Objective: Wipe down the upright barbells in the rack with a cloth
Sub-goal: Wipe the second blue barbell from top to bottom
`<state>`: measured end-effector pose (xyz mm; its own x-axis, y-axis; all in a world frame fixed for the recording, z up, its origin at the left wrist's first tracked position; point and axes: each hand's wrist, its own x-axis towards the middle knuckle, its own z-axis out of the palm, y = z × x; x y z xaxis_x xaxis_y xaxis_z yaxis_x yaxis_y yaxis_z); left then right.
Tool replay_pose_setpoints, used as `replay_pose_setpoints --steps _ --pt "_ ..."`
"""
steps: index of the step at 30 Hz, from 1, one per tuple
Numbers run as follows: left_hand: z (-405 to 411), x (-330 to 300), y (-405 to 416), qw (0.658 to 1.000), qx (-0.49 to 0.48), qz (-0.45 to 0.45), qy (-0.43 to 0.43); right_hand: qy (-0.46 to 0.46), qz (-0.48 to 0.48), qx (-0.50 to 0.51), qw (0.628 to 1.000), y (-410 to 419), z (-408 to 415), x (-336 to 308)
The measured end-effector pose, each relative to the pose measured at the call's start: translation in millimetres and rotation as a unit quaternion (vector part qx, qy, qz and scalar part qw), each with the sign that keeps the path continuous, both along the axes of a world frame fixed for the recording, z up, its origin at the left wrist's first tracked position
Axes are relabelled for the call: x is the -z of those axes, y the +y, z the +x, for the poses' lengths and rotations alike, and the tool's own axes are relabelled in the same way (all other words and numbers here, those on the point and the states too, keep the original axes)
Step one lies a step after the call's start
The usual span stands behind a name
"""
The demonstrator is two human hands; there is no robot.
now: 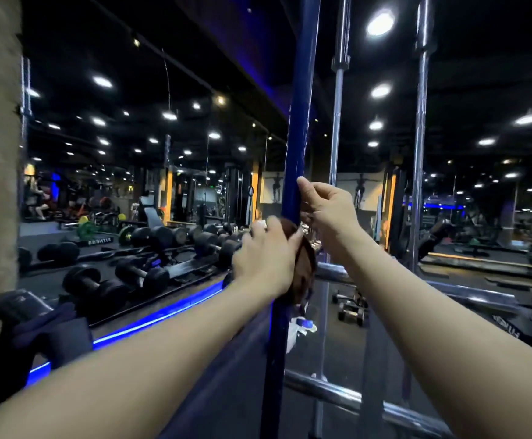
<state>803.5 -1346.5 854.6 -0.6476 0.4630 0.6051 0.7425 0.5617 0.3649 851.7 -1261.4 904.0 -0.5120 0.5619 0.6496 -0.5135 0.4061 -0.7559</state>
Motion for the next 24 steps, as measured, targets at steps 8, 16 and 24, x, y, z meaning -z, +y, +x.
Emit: replay_pose_setpoints --steps 8,16,24 --pt "-2.5 12.1 1.1 0.999 0.016 0.008 0.030 0.052 0.033 -0.003 0.998 7.2 -6.4 6.4" --pt "-0.2 95.7 4.4 0.998 -0.006 0.043 0.050 0.097 0.072 -0.001 0.993 14.8 -11.4 59.6" --pt "-0.3 72.6 7.1 0.988 -0.039 0.085 0.126 0.091 0.097 -0.005 0.991 8.2 0.1 79.3"
